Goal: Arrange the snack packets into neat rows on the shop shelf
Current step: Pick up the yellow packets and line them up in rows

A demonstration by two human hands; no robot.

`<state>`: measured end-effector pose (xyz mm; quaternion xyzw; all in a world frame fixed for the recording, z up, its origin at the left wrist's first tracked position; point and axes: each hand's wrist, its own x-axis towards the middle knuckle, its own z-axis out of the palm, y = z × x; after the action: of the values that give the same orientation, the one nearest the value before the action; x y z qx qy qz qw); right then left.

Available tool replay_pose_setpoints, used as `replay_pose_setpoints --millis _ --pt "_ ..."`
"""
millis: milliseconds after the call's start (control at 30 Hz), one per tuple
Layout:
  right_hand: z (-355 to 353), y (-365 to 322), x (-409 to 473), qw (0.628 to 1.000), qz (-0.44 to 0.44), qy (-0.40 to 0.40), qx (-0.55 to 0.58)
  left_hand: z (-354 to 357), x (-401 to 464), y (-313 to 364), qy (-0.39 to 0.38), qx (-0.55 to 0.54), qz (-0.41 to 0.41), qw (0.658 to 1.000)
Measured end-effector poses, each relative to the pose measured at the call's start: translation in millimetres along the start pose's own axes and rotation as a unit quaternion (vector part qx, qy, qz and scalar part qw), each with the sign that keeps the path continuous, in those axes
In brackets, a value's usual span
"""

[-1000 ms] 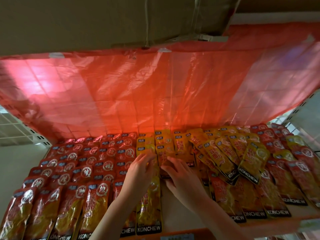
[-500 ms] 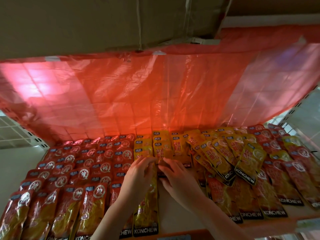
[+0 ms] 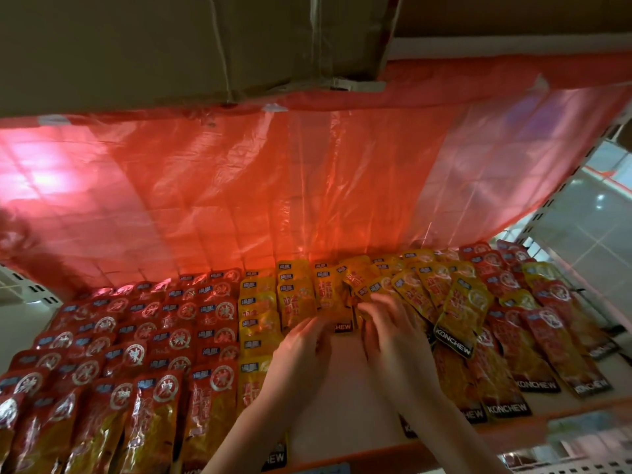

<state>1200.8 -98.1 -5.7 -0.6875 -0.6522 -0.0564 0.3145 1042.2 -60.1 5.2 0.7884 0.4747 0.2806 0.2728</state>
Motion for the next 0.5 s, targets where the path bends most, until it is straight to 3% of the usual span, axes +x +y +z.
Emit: replay_pose_setpoints --millis 167,500 --pt "-2 29 -11 0.995 0.057 -0.059 -0.054 22 7 15 -0.032 -0.036 0.01 0.999" --pt "-9 43 -14 0.996 0.035 -0.082 0.007 38 16 41 -0.075 -0.135 0.005 0.988"
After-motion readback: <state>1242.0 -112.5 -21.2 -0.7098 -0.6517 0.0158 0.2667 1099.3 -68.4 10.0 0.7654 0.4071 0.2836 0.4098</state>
